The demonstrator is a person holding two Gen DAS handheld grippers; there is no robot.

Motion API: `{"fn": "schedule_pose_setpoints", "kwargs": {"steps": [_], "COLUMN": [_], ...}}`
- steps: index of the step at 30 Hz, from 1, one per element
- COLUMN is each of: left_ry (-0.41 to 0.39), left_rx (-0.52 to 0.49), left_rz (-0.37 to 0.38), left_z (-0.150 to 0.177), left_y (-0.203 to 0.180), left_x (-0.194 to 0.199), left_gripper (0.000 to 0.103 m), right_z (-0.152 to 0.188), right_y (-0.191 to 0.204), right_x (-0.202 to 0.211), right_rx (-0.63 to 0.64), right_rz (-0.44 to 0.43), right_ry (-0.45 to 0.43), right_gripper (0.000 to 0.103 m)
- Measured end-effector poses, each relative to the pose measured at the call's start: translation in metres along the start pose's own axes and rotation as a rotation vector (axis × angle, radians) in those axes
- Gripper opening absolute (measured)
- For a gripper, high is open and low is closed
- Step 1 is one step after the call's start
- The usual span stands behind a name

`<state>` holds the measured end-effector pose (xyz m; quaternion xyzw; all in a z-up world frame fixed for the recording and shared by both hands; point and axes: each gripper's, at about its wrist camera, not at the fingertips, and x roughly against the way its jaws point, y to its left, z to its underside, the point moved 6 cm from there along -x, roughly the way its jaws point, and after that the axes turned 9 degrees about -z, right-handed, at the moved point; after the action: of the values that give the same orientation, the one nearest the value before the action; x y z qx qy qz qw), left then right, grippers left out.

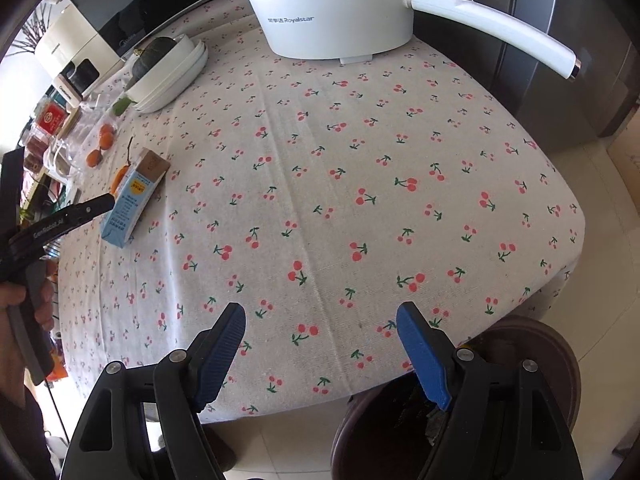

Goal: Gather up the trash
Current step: 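Grasp the blue milk carton with the left tool while the right grasps the orange pepper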

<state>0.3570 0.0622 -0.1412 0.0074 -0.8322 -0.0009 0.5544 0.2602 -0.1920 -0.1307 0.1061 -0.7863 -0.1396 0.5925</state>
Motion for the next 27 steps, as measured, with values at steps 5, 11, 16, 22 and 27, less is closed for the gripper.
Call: {"fn": "schedule_pose_setpoints", "kwargs": {"steps": [5,11,16,22,27], "left_ry": [0.019,-0.001,-0.053,-0.097,-0.071], "left_rx": [0.022,0.154,0.247,0.302,0.364], "left_rz": [0.010,0.060,0.050,-0.061,-0.110], "left_z": [0.005,0.028,0.060,0.082,0.094], "left_y": [-0.007,0.013,0.054,0.109,0.153], "left_x": [-0.009,0.021,0.052,0.066,0.057], "left_gripper": [0.061,0.055,0.054,0.054,0.054], "right_z": [-0.001,0.003,0.007,-0.008,-0.029], "right_y": [-0.011,-0.012,0.008,0.067,0.137], "right_x": [-0.005,-0.007,-0.012,-0.028,-0.061], "right_rx": [-0.010,0.006,0.043,0.116,0.161], "right_rz": [0.024,0.036,0.033,0.004,-0.052], "right_ry": [0.019,0.029,0.032,0.009,0.003], "right_gripper": [0.079,0.079,0.079,0.079,0.079]}}
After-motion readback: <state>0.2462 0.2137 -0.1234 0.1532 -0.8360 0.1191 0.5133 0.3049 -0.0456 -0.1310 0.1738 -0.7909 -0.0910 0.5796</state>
